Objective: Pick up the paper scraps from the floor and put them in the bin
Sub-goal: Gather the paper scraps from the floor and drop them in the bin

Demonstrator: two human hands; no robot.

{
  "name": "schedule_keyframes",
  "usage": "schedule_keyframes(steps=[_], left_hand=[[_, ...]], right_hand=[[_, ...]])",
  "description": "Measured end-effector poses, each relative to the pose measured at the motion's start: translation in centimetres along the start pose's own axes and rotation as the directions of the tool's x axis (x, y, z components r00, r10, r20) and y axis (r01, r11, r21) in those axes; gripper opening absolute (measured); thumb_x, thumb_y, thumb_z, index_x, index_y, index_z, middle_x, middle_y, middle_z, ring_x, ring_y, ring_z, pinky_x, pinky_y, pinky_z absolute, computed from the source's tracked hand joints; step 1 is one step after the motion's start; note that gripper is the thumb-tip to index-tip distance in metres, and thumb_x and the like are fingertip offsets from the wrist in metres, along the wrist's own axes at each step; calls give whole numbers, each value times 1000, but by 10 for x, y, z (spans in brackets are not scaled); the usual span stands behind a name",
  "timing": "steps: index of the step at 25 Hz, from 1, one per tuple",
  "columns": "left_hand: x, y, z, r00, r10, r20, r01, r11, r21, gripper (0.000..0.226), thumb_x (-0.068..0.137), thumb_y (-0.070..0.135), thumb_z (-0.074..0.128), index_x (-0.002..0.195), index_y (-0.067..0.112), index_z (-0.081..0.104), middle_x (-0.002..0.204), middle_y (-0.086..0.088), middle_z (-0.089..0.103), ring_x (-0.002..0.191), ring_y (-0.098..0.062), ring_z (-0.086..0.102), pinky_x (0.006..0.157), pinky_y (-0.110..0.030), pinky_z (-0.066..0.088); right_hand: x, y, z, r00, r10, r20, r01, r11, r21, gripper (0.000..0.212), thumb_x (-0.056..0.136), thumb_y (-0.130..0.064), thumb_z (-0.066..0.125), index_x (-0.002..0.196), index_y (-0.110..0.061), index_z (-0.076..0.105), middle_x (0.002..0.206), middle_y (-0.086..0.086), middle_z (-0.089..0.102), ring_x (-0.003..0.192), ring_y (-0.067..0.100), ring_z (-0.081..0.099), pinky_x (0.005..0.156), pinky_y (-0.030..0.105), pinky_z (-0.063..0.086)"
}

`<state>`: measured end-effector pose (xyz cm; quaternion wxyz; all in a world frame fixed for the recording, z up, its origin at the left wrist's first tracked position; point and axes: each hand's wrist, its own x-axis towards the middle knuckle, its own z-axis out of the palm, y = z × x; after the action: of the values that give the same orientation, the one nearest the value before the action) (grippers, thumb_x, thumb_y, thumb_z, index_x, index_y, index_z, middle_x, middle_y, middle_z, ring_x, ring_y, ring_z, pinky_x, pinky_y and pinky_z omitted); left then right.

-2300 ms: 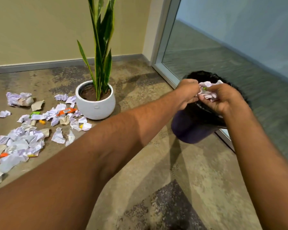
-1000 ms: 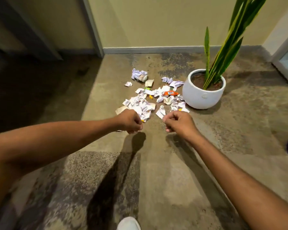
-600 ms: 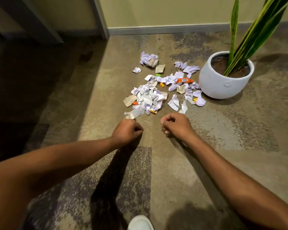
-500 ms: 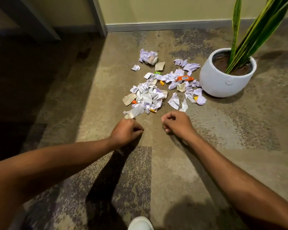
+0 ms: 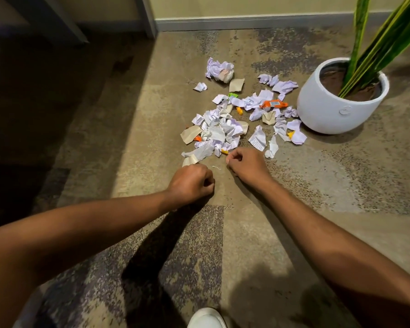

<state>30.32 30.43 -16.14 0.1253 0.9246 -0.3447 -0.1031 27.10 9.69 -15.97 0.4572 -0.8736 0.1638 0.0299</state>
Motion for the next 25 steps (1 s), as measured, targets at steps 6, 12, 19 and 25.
schedule_keyframes(steps=[6,12,19,25], left_hand=[[3,-3,3,986,-169,3,166,963,-212,17,94,33,65,90,18,70,82,1,72,75,-21,67,66,-41,55],[2,-9,8,972,-234,-8,214,898,-384,14,94,31,67,88,19,71,78,3,73,74,-17,70,72,-44,58],[14,9,-2,927,-343,153,363,707,-607,22,103,26,65,95,6,65,85,-15,77,72,-29,76,69,-47,66],[79,107,-40,975,-179,135,216,596,-773,24,106,27,62,93,7,67,81,-10,71,71,-18,69,69,-40,61]], right_hand=[[1,-10,21,959,-259,113,283,862,-420,12,99,-27,74,92,-17,77,88,-2,72,81,18,67,71,36,58],[4,-21,37,921,-345,180,376,667,-643,18,99,-31,65,88,-16,64,77,0,54,71,23,59,57,34,43],[-9,-6,-11,993,-36,115,42,998,-55,21,84,-33,70,79,-13,70,76,1,74,70,18,69,62,36,55],[-35,-6,-116,984,176,-27,-155,923,352,13,96,-20,75,91,-9,78,78,7,79,69,17,72,65,33,63]])
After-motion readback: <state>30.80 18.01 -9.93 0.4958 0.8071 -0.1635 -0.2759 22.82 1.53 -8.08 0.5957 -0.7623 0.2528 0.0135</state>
